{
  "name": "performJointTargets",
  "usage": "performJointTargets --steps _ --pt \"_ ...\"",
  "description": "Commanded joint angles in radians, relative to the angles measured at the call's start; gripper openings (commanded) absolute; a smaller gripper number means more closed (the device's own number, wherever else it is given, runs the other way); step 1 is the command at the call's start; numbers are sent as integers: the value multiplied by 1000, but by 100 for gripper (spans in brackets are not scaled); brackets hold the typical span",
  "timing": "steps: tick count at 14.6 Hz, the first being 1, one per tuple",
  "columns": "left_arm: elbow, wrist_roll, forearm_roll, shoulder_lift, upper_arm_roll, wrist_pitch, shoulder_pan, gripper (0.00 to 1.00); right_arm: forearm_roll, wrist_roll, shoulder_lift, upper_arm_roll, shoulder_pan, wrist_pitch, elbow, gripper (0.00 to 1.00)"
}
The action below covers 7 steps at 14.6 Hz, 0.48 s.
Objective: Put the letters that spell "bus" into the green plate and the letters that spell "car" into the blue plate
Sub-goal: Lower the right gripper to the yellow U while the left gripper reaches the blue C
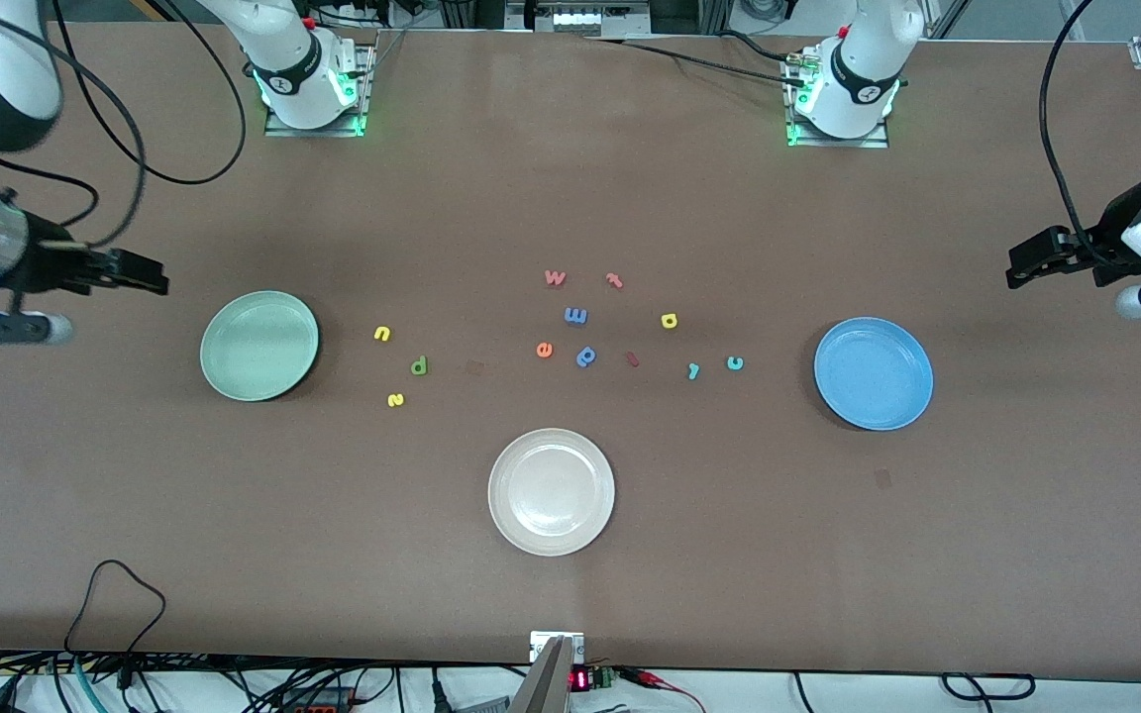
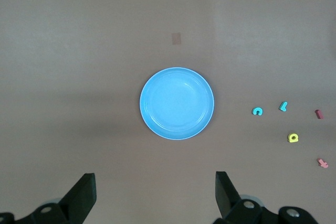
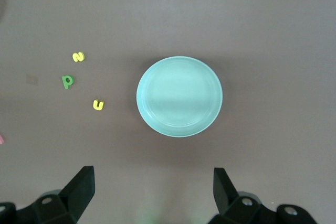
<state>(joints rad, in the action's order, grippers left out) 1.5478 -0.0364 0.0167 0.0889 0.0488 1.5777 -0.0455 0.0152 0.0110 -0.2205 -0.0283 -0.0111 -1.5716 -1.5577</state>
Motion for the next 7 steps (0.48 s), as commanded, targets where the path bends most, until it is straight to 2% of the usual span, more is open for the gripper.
performJointTargets --steps 1,4,7 --pt "5 13 -11 24 0 5 24 100 9 -14 -83 -4 -56 -37 14 100" --pt "-21 10 -14 128 0 8 71 100 11 12 -164 -4 -127 -160 -27 100" --pt "-45 26 -12 225 0 8 125 100 9 183 -160 -5 -200 -365 -204 100"
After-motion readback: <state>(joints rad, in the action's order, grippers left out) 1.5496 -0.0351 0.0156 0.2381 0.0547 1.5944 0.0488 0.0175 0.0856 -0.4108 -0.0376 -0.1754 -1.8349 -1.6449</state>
